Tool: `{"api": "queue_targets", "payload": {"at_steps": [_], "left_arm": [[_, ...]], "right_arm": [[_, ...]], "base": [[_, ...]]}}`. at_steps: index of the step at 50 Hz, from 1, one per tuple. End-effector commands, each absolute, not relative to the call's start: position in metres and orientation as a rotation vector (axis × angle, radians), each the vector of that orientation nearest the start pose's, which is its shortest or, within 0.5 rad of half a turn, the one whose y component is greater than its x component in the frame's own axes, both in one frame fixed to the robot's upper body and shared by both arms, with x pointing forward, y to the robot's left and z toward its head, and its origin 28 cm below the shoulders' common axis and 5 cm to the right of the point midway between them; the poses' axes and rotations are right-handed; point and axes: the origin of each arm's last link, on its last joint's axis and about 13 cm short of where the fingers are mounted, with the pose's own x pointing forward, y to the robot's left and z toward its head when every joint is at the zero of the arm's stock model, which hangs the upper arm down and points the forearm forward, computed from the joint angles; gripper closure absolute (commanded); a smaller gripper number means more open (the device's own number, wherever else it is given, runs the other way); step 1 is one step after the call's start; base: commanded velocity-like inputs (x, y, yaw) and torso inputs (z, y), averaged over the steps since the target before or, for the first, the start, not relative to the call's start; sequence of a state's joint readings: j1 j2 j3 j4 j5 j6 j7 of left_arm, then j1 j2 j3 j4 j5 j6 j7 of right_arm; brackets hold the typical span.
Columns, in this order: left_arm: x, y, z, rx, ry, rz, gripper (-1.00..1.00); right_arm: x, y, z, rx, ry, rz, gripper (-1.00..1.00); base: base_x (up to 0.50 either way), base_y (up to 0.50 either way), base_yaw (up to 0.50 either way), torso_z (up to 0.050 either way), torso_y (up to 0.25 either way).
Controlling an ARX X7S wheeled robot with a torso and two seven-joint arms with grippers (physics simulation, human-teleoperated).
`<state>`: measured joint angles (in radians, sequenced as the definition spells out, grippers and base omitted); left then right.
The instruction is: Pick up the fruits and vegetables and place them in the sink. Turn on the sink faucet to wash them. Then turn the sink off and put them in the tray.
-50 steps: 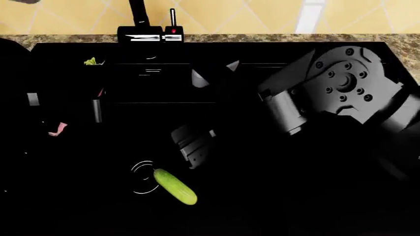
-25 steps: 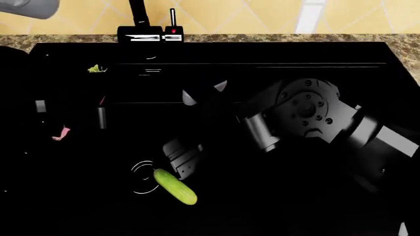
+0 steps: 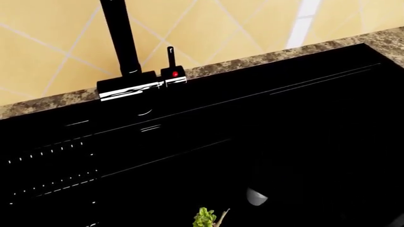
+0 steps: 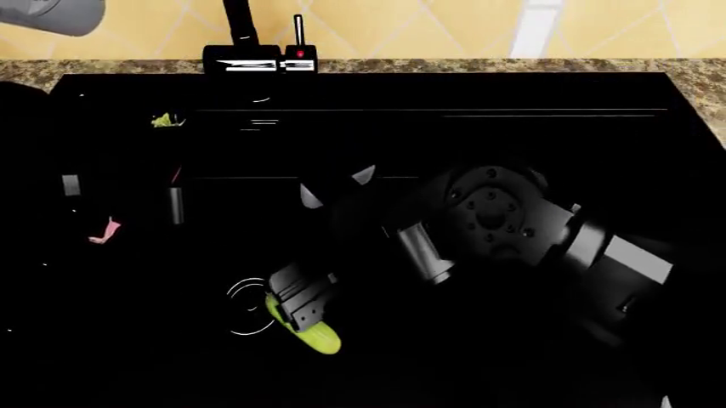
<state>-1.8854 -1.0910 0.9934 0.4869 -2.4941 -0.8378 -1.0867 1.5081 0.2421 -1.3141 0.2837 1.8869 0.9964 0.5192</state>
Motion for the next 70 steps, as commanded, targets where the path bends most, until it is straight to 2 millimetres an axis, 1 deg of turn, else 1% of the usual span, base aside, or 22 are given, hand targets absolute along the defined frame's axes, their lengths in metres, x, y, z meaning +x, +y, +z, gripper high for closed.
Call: {"api": "queue_targets", "payload": {"at_steps": [1, 11, 19, 41, 42, 57, 63, 70], "left_arm": [[0.153, 0.248, 0.373, 0.093, 0.277, -0.330, 1.00], [0.154, 0.250, 0.371, 0.091, 0.283, -0.327, 1.00], [0.153, 0.251, 0.370, 0.091, 0.285, -0.324, 1.00], [0.153, 0.251, 0.371, 0.090, 0.282, -0.325, 1.00], [0.153, 0.251, 0.371, 0.090, 0.282, -0.325, 1.00], [0.152, 0.253, 0.370, 0.085, 0.280, -0.321, 1.00], [0.152, 0.253, 0.372, 0.081, 0.276, -0.321, 1.00], [0.149, 0.253, 0.374, 0.080, 0.269, -0.320, 1.00]], "right_arm": [[0.301, 0.010, 0.227, -0.284, 0.854, 0.738, -1.00], [0.306, 0.014, 0.215, -0.288, 0.878, 0.738, -1.00], [0.306, 0.020, 0.202, -0.307, 0.899, 0.745, -1.00], [0.304, 0.029, 0.183, -0.335, 0.940, 0.772, -1.00], [0.304, 0.029, 0.182, -0.339, 0.939, 0.772, 1.00], [0.298, 0.031, 0.181, -0.374, 0.922, 0.782, 1.00], [0.293, 0.026, 0.193, -0.395, 0.891, 0.785, 1.00], [0.287, 0.013, 0.222, -0.386, 0.824, 0.787, 1.00]], "base": [[0.00, 0.00, 0.00, 0.000, 0.000], [0.00, 0.00, 0.00, 0.000, 0.000], [0.00, 0.00, 0.00, 0.000, 0.000], [0.00, 0.00, 0.00, 0.000, 0.000], [0.00, 0.00, 0.00, 0.000, 0.000], [0.00, 0.00, 0.00, 0.000, 0.000], [0.00, 0.00, 0.00, 0.000, 0.000], [0.00, 0.00, 0.00, 0.000, 0.000]]}}
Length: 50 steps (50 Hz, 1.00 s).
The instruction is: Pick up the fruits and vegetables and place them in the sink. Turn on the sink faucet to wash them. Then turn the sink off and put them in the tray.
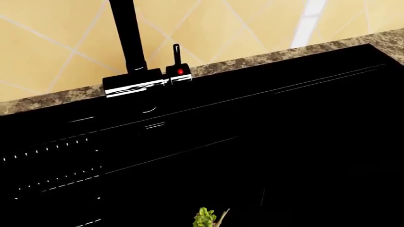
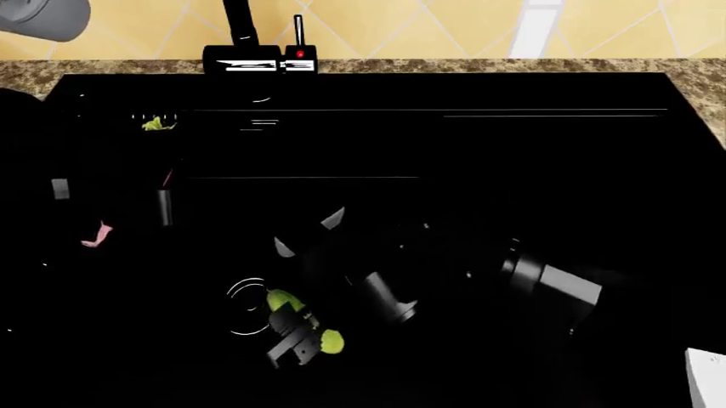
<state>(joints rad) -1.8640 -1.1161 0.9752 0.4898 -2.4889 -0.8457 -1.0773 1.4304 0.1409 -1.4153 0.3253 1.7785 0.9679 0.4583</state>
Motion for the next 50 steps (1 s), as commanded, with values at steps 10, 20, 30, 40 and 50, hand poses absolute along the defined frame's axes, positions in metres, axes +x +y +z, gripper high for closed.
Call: {"api": "queue_targets", "payload": {"at_steps": [10, 20, 30, 40, 50], "left_arm": [[0.149, 0.257, 0.375, 0.064, 0.261, -0.313, 1.00], [0.140, 0.258, 0.374, 0.053, 0.236, -0.325, 1.00], [0.133, 0.258, 0.374, 0.046, 0.216, -0.332, 1.00], [0.121, 0.260, 0.370, 0.027, 0.187, -0.347, 1.00], [0.120, 0.257, 0.368, 0.027, 0.165, -0.355, 1.00]], "right_arm": [[0.276, -0.017, 0.268, -0.360, 0.732, 0.784, 1.00], [0.246, -0.046, 0.315, -0.313, 0.622, 0.779, 1.00], [0.219, -0.070, 0.347, -0.245, 0.533, 0.733, 1.00], [0.186, -0.097, 0.361, -0.221, 0.436, 0.644, 1.00], [0.170, -0.107, 0.368, -0.207, 0.371, 0.612, 1.00]], "base": [[0.00, 0.00, 0.00, 0.000, 0.000], [0.00, 0.00, 0.00, 0.000, 0.000], [0.00, 0.00, 0.00, 0.000, 0.000], [0.00, 0.00, 0.00, 0.000, 0.000], [0.00, 0.00, 0.00, 0.000, 0.016]]}}
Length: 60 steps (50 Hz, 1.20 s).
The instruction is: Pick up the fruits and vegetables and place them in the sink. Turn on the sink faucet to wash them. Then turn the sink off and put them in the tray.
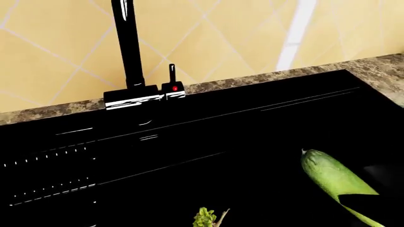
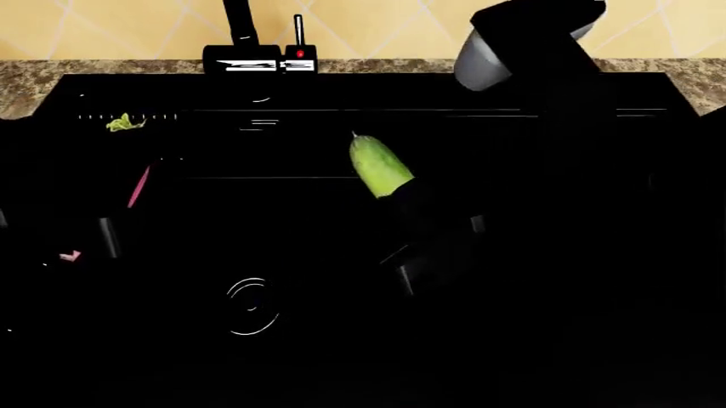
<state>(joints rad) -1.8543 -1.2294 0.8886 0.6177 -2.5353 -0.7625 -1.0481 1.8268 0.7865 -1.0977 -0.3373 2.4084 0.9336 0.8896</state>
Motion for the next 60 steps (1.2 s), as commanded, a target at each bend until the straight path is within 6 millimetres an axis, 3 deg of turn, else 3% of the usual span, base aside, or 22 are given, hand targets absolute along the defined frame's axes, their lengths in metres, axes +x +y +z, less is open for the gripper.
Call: {"api": "queue_targets", "payload": {"at_steps": [1, 40, 49, 60], "left_arm": [[0.120, 0.257, 0.368, 0.026, 0.164, -0.355, 1.00], [0.110, 0.261, 0.357, -0.006, 0.133, -0.366, 1.00], [0.111, 0.261, 0.356, -0.013, 0.127, -0.371, 1.00], [0.111, 0.261, 0.357, -0.010, 0.126, -0.372, 1.00]], "right_arm": [[0.169, -0.107, 0.368, -0.207, 0.365, 0.608, 1.00], [0.148, -0.127, 0.358, -0.159, 0.308, 0.533, 1.00], [0.145, -0.130, 0.356, -0.154, 0.294, 0.511, 1.00], [0.146, -0.131, 0.357, -0.133, 0.297, 0.497, 1.00]], "base": [[0.00, 0.00, 0.00, 0.000, 0.250], [0.00, 0.00, 0.00, 0.000, 0.250], [0.00, 0.00, 0.00, 0.000, 0.005], [-0.33, -0.45, 0.00, 0.000, 0.000]]}}
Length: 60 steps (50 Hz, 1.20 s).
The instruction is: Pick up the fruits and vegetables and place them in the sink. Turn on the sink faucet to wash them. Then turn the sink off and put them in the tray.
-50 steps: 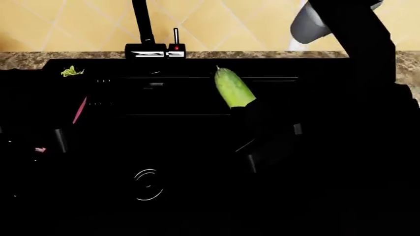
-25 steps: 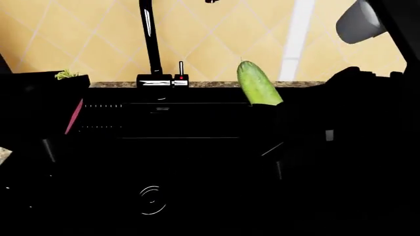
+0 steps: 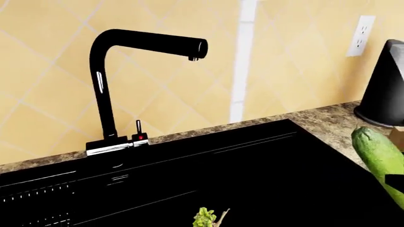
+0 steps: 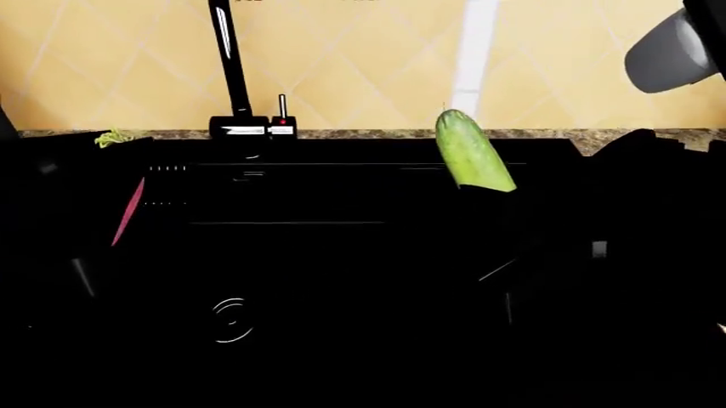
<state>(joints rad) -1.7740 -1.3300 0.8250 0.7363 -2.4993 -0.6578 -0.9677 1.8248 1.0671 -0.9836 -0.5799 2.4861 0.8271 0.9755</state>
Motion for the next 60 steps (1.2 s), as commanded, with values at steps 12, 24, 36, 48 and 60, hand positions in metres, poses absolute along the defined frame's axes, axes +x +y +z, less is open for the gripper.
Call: {"api": "queue_targets", "payload": {"at_steps": [12, 24, 36, 48, 60], "left_arm": [[0.1108, 0.2599, 0.3563, -0.009, 0.125, -0.376, 1.00], [0.1126, 0.2590, 0.3544, -0.009, 0.129, -0.379, 1.00], [0.1142, 0.2574, 0.3530, -0.005, 0.139, -0.387, 1.00], [0.1145, 0.2570, 0.3530, -0.002, 0.136, -0.391, 1.00], [0.1158, 0.2570, 0.3519, -0.001, 0.138, -0.388, 1.00]], "right_arm": [[0.1443, -0.1347, 0.3576, -0.120, 0.288, 0.482, 1.00], [0.1433, -0.1367, 0.3576, -0.117, 0.273, 0.472, 1.00], [0.1444, -0.1384, 0.3567, -0.111, 0.279, 0.461, 1.00], [0.1463, -0.1389, 0.3564, -0.112, 0.285, 0.456, 1.00], [0.1464, -0.1398, 0.3545, -0.112, 0.286, 0.451, 1.00]], "base": [[-0.08, -0.50, 0.00, 0.000, 0.000], [-0.01, -0.50, 0.00, 0.000, 0.000], [0.00, -0.50, 0.00, 0.000, 0.000], [0.00, -0.50, 0.00, 0.000, 0.000], [0.00, -0.50, 0.00, 0.000, 0.000]]}}
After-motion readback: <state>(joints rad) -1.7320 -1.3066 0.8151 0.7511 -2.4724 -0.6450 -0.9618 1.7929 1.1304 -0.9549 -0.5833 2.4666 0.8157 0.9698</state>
